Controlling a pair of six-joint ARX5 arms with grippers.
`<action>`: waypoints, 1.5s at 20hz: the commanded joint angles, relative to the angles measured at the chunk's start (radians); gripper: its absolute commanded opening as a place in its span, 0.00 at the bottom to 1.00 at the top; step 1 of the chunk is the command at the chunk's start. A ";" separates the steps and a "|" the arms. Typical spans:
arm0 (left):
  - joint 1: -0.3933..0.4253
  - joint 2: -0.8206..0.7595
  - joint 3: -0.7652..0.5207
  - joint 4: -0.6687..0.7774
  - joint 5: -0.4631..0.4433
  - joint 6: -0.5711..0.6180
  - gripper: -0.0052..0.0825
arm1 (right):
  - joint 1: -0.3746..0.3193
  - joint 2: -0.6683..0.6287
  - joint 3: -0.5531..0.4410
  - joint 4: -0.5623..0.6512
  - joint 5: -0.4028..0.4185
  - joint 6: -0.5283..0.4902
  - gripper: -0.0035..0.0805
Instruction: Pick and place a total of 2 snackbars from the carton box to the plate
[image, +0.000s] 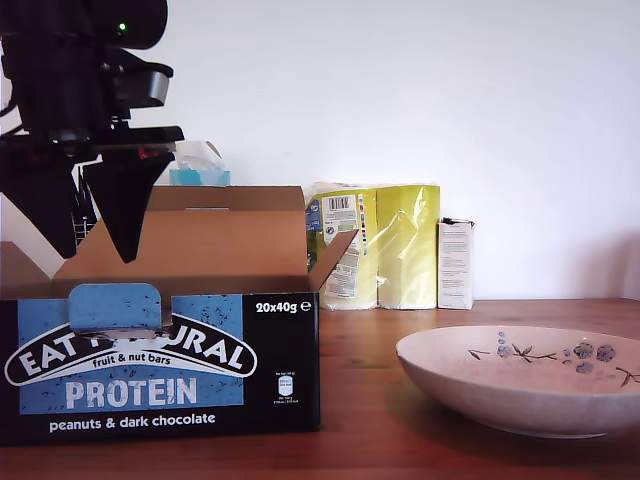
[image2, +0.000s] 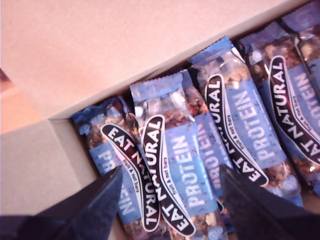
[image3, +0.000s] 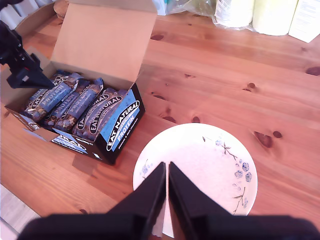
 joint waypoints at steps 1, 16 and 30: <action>-0.002 0.041 0.001 0.014 0.000 -0.006 0.71 | 0.005 -0.005 -0.002 0.010 -0.004 -0.007 0.03; 0.013 0.150 0.001 0.005 0.048 -0.013 0.59 | 0.005 -0.005 -0.002 0.015 -0.004 -0.026 0.03; 0.013 0.140 0.064 -0.118 0.049 -0.032 0.28 | 0.005 -0.005 -0.002 0.010 -0.004 -0.026 0.03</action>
